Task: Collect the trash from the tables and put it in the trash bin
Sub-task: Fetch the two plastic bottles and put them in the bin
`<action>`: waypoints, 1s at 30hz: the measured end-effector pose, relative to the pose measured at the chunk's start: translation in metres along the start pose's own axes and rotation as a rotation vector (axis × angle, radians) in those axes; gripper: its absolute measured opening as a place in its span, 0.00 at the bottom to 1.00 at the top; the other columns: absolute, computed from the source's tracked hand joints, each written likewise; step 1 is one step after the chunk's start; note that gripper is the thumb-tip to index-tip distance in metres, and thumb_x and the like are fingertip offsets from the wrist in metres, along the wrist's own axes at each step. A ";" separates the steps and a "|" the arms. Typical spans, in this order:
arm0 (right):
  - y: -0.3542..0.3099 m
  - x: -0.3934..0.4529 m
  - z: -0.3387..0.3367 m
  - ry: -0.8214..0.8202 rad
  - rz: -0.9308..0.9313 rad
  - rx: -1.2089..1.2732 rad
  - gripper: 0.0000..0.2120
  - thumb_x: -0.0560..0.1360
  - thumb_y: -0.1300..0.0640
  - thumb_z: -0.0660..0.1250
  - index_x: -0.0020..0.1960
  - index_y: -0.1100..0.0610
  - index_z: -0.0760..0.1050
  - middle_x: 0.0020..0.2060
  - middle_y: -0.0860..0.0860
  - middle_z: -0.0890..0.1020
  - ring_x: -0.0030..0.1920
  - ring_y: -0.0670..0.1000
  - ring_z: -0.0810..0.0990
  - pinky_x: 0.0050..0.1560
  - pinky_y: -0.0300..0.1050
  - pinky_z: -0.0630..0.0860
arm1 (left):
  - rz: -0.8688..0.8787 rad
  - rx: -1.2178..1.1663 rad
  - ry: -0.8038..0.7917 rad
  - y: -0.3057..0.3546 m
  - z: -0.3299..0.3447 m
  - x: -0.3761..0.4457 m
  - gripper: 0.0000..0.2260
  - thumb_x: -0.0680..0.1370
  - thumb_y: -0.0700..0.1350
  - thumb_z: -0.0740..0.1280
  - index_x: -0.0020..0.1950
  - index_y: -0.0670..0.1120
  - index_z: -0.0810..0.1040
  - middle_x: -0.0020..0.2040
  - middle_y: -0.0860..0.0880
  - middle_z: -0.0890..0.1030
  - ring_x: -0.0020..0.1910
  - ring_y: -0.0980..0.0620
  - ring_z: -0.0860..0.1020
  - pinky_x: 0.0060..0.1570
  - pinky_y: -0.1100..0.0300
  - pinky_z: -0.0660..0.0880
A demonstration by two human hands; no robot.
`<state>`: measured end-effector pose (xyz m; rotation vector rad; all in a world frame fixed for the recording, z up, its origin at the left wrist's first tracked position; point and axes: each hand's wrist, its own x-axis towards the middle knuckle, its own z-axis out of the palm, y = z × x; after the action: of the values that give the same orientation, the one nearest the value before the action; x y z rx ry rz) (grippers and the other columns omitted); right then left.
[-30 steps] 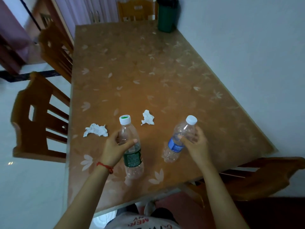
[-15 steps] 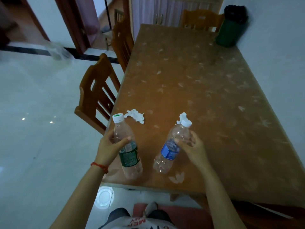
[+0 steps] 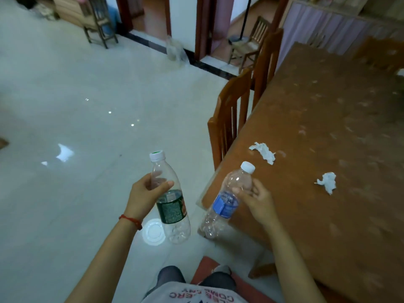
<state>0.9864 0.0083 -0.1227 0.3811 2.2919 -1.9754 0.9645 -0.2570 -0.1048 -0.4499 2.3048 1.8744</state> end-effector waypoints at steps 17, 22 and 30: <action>-0.038 -0.009 0.231 -0.552 -0.025 -0.154 0.18 0.70 0.59 0.71 0.54 0.42 0.71 0.50 0.47 0.80 0.51 0.45 0.79 0.47 0.41 0.74 | -0.144 -0.204 0.526 -0.082 -0.209 -0.079 0.16 0.70 0.40 0.72 0.57 0.43 0.76 0.47 0.47 0.81 0.45 0.53 0.78 0.46 0.63 0.73; -0.054 0.010 0.290 -0.692 -0.079 -0.205 0.18 0.70 0.60 0.71 0.52 0.41 0.72 0.49 0.48 0.81 0.50 0.44 0.79 0.50 0.38 0.74 | -0.179 -0.253 0.663 -0.095 -0.242 -0.080 0.14 0.70 0.41 0.72 0.55 0.44 0.76 0.45 0.50 0.81 0.44 0.57 0.78 0.40 0.69 0.71; -0.074 0.081 0.371 -0.809 -0.084 -0.250 0.19 0.70 0.59 0.72 0.54 0.42 0.72 0.51 0.51 0.81 0.51 0.46 0.80 0.52 0.43 0.75 | -0.212 -0.295 0.772 -0.091 -0.288 -0.011 0.13 0.70 0.41 0.72 0.54 0.44 0.77 0.46 0.50 0.81 0.46 0.53 0.79 0.48 0.62 0.73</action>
<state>0.8561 -0.3562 -0.1295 -0.4624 1.9648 -1.4400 1.0266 -0.5525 -0.1245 -1.6313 2.2040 2.1866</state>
